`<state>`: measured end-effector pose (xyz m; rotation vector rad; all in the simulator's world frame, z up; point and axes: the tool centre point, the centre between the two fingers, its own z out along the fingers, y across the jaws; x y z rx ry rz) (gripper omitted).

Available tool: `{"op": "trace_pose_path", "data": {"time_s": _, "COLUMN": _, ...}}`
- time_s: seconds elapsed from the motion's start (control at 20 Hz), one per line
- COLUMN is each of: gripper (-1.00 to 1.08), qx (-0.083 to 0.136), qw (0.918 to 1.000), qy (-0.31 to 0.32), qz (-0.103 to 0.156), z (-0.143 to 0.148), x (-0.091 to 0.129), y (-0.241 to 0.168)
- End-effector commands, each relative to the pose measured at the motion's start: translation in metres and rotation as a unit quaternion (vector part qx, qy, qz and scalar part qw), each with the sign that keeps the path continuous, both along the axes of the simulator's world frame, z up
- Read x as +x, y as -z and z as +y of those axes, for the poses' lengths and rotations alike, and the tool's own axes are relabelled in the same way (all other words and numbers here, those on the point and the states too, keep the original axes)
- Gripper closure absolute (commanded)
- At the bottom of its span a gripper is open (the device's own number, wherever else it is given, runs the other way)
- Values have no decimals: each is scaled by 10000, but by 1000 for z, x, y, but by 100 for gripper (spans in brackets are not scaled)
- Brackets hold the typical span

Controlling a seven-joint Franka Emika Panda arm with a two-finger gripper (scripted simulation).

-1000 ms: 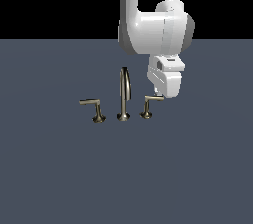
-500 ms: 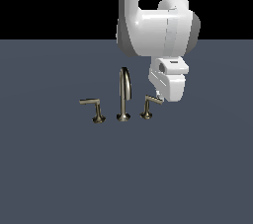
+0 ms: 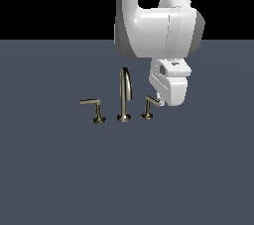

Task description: Turn on the faucet by rotating a designated handle.

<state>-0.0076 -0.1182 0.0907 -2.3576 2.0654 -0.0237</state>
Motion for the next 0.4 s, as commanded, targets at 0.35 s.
{"op": "trace_pose_path", "data": {"time_s": 0.35, "gripper": 108, "qx": 23, "qw": 10000, "qy": -24, "qz": 80, "z": 28, "x": -28, "y": 0}}
